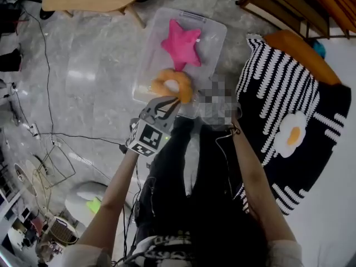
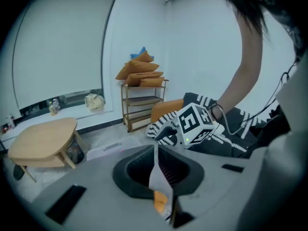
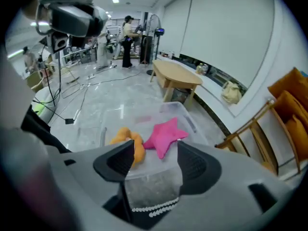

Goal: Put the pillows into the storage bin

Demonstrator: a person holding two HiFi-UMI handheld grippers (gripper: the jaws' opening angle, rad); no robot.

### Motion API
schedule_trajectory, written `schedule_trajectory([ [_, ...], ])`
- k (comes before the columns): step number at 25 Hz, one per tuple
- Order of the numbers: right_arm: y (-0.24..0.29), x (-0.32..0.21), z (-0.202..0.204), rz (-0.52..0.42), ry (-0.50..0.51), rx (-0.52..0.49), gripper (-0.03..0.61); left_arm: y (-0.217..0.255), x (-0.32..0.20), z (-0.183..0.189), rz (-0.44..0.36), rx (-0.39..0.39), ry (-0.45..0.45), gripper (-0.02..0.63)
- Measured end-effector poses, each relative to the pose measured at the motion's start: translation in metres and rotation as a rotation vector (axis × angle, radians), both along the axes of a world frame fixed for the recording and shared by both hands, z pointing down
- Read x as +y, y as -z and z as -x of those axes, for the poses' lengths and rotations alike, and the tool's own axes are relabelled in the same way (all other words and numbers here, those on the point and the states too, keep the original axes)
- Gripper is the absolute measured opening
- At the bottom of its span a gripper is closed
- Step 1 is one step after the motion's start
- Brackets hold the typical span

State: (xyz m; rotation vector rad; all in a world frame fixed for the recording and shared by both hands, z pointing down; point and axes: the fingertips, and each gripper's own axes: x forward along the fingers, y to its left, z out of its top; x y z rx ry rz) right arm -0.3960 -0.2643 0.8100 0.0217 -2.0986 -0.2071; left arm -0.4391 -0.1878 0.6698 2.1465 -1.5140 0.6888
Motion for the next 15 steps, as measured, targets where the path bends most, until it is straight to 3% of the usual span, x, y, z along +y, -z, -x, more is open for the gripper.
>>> schedule_trajectory([
  [6, 0.046, -0.089, -0.135, -0.014, -0.338, -0.034, 0.287, 0.046, -0.090, -0.095, -0.069, 0.017, -0.174, 0.025],
  [10, 0.037, -0.125, -0.279, -0.041, -0.598, -0.035, 0.284, 0.049, -0.135, -0.197, -0.102, 0.026, -0.304, 0.025],
  [15, 0.015, -0.161, -0.455, -0.014, -0.874, 0.031, 0.285, 0.043, -0.181, -0.320, -0.074, 0.049, -0.407, 0.025],
])
